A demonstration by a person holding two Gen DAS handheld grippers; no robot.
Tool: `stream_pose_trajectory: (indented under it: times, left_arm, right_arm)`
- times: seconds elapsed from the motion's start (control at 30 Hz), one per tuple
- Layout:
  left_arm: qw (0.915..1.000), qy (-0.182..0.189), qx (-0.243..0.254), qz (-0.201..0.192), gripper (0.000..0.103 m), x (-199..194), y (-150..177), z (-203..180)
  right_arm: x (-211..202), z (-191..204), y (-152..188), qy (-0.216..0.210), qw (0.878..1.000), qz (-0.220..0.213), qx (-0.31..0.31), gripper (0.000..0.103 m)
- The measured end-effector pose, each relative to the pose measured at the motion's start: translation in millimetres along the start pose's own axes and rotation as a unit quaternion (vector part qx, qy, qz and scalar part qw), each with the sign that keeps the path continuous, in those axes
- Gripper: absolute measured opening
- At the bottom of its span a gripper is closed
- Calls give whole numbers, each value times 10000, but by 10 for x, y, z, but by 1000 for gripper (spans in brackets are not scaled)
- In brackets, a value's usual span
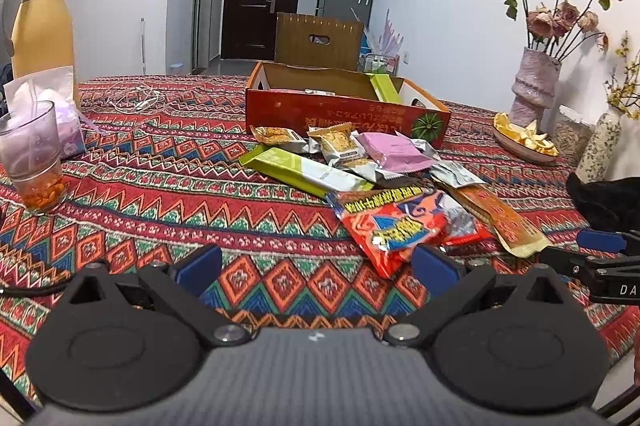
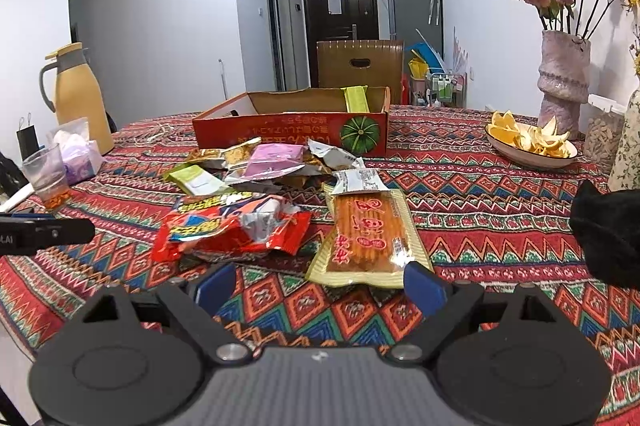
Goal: Organize snacks
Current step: 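Move both open tools down over the snack pile toward the packets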
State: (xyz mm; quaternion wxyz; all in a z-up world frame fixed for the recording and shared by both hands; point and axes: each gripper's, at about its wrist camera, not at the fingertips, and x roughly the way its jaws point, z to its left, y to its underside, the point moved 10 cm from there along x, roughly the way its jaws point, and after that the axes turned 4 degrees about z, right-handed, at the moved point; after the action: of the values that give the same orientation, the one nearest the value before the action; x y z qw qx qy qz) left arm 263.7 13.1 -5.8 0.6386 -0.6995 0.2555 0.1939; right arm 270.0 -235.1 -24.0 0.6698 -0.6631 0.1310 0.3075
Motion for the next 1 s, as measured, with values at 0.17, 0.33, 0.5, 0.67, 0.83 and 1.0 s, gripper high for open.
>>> stream_pose_trajectory:
  times: [0.17, 0.33, 0.5, 0.67, 0.83, 1.0]
  left_arm:
    - [10000, -6, -34, 42, 103, 190, -96, 4]
    - [9999, 28, 13, 100, 103, 389, -200, -27]
    - [9999, 52, 46, 136, 103, 595, -312, -52]
    - [9999, 72, 48, 149, 103, 802, -462, -63]
    - [9998, 98, 55, 170, 103, 991, -594, -76]
    - [9997, 22, -24, 253, 102, 1222, -690, -45]
  right_arm:
    - [190, -92, -97, 37, 10000, 47, 42, 90]
    - [363, -177, -189, 37, 9999, 87, 81, 90]
    - [570, -215, -293, -30, 9998, 157, 101, 90]
    - [789, -223, -415, -69, 9997, 223, 21, 89]
    - [1016, -233, -534, -130, 9994, 306, 10, 89]
    - [1216, -229, -633, -40, 9992, 364, -180, 89]
